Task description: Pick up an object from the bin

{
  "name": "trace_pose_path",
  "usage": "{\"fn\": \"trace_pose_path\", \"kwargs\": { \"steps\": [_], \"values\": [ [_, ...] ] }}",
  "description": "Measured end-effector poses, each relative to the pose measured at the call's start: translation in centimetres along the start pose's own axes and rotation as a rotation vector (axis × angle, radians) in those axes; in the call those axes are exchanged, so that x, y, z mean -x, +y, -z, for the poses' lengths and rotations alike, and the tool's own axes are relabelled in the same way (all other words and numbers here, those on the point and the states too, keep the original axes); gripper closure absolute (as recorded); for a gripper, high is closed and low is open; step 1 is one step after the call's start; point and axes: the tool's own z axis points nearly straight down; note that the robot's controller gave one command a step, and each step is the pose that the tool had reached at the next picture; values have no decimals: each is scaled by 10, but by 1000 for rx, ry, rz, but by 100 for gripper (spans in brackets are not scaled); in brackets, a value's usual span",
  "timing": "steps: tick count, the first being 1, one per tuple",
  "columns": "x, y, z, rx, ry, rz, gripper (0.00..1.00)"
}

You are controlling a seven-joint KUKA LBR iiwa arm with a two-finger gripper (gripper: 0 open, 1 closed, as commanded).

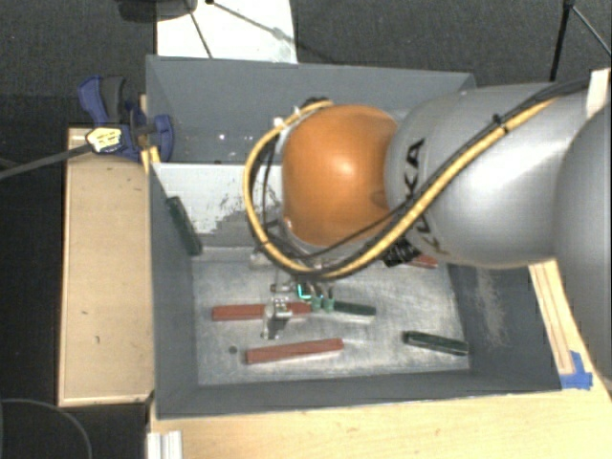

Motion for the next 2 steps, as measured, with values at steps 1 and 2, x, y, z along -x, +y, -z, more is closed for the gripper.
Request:
{"fn": "trace_pose_path", "kwargs": {
  "steps": [1, 2],
  "values": [
    [2, -1, 4, 1, -8, -5, 0],
    [15, -2, -34, 3, -15, 55, 0]
  ]
}}
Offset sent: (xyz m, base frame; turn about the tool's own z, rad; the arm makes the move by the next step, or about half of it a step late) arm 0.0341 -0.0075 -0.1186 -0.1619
